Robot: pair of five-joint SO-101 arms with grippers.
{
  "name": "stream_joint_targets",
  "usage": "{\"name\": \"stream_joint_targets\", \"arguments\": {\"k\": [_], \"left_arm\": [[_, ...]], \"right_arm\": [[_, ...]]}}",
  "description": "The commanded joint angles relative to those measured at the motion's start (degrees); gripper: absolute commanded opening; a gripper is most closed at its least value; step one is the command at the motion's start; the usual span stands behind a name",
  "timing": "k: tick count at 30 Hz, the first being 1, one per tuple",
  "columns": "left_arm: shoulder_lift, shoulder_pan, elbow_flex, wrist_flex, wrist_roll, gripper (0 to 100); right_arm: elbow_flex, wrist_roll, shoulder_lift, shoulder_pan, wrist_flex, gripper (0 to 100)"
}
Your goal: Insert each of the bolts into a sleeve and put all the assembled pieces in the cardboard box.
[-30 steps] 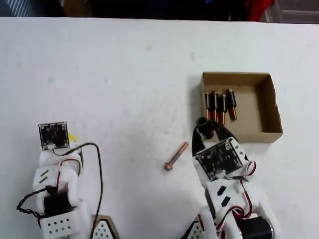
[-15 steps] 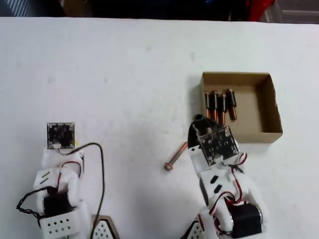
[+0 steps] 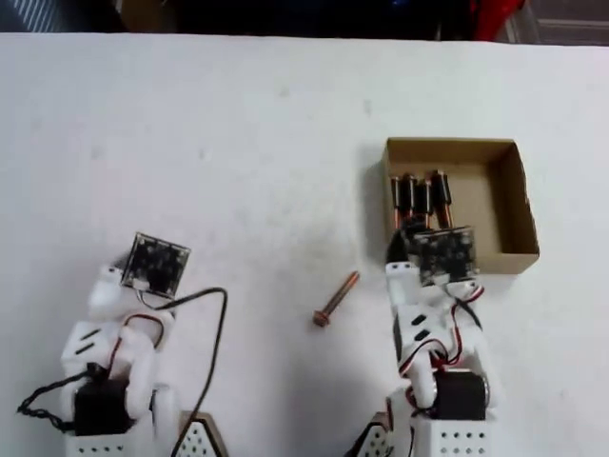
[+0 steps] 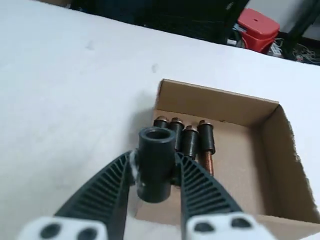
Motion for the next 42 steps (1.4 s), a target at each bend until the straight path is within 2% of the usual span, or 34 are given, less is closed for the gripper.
{"name": "stream_joint_targets", "arguments": {"k": [1,6,12,24,30,39,42], "left_arm": [[-0.13,0.40,-5.01,0.26,-3.52,3],[2.24,0.48,-7.30,0.44,-7.38,3],[17.63,1.63,-13.71,-1.49,-7.12,3],[47.43,13.32,-27.69,-1.23,-6.68,3],[61.85,22.90,-33.58,-1.23,2.20,3],[84.79,34.24,-44.84,-1.58,4.04,3],[92.62,36.26,-51.08,-1.32,11.78,3]], "right_arm": [[2.81,-2.29,-0.75,2.59,-8.13,2.3],[6.24,-1.76,-0.75,2.24,-15.25,2.3],[7.82,-1.76,-0.75,2.24,-16.48,2.3],[7.91,-2.20,-0.75,2.51,-16.22,2.3],[7.91,-1.85,-0.75,2.59,-16.57,2.3],[7.91,-2.02,-0.75,2.24,-19.03,2.3],[8.00,-1.85,-0.75,2.24,-18.95,2.3]]}}
